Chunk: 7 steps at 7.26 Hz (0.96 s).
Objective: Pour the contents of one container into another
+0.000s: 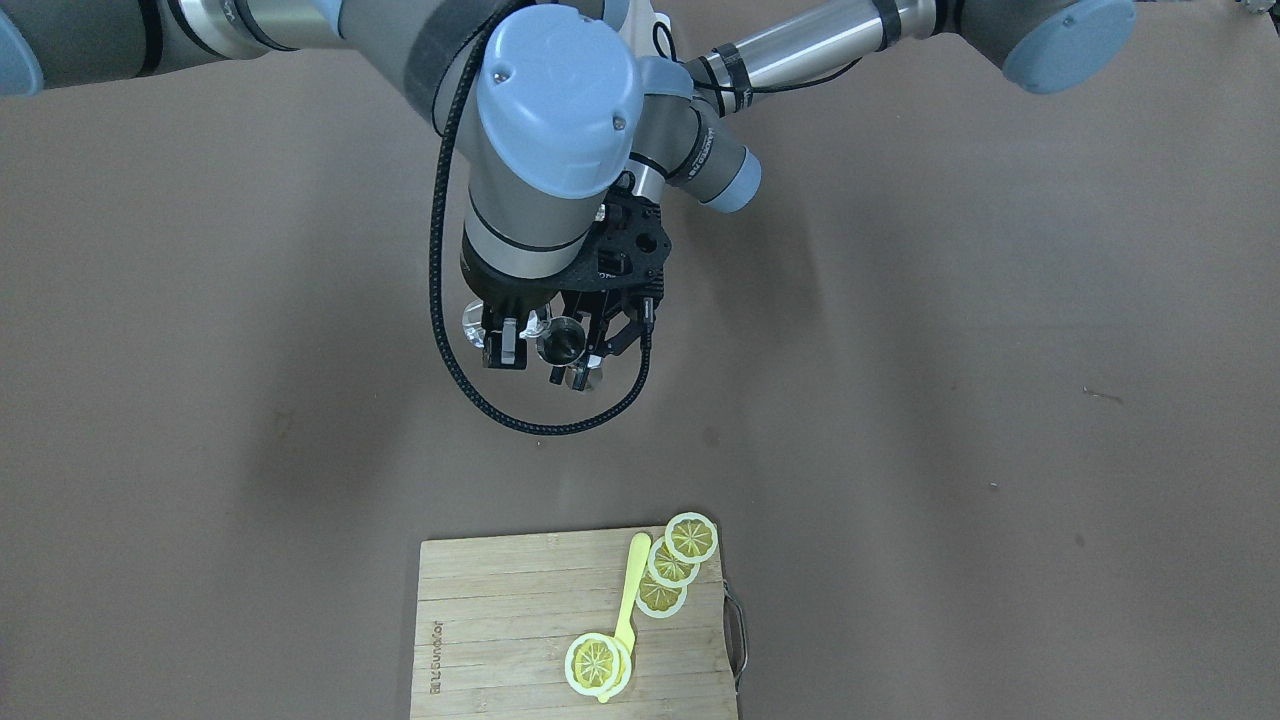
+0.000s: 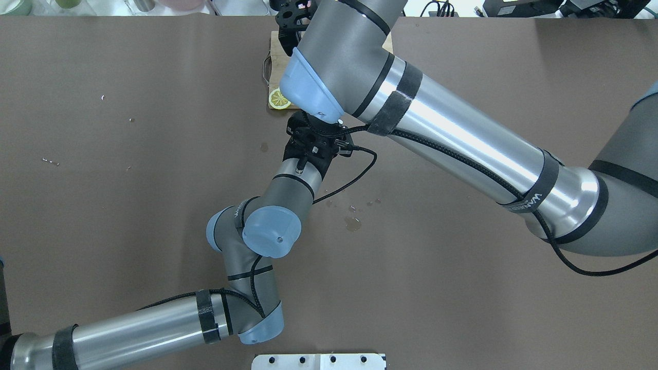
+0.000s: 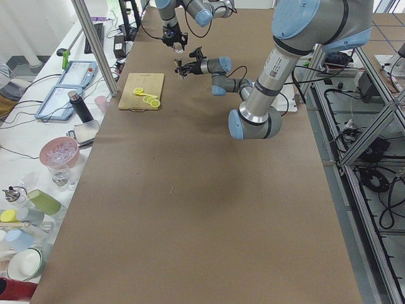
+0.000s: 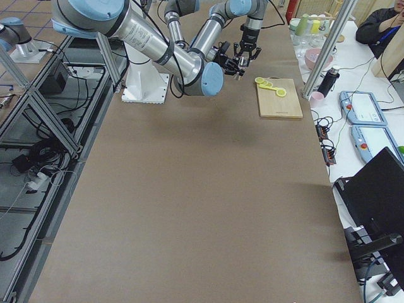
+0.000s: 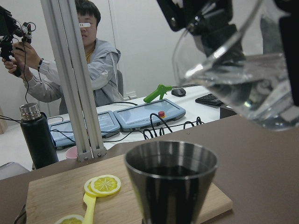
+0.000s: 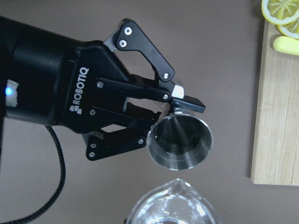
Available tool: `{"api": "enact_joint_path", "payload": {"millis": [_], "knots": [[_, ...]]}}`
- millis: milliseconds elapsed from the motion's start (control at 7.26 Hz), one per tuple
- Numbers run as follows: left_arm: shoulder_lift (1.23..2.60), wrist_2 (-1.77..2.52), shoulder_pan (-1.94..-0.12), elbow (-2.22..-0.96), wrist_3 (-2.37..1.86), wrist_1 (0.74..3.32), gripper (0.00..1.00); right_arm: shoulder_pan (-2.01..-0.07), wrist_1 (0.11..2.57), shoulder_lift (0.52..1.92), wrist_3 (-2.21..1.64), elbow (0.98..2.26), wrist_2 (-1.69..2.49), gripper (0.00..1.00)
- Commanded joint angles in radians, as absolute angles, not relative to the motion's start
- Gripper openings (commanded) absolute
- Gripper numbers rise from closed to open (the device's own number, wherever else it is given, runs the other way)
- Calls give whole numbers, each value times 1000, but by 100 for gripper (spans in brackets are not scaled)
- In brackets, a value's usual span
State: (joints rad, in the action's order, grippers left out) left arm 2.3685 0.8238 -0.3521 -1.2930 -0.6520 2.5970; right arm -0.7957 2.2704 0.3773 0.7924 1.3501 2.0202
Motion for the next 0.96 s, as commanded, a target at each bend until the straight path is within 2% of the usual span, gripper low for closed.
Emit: {"api": "enact_joint_path", "payload": {"millis": [0, 413, 827], "knots": [[2368, 824, -351, -1292, -652, 2605, 0, -781, 2313, 351, 828, 1321, 1973, 0], [2368, 822, -351, -1292, -652, 2606, 0, -776, 2367, 324, 873, 1296, 1928, 0], [2368, 821, -351, -1292, -652, 2606, 0, -770, 2367, 275, 882, 1215, 1899, 0]]}}
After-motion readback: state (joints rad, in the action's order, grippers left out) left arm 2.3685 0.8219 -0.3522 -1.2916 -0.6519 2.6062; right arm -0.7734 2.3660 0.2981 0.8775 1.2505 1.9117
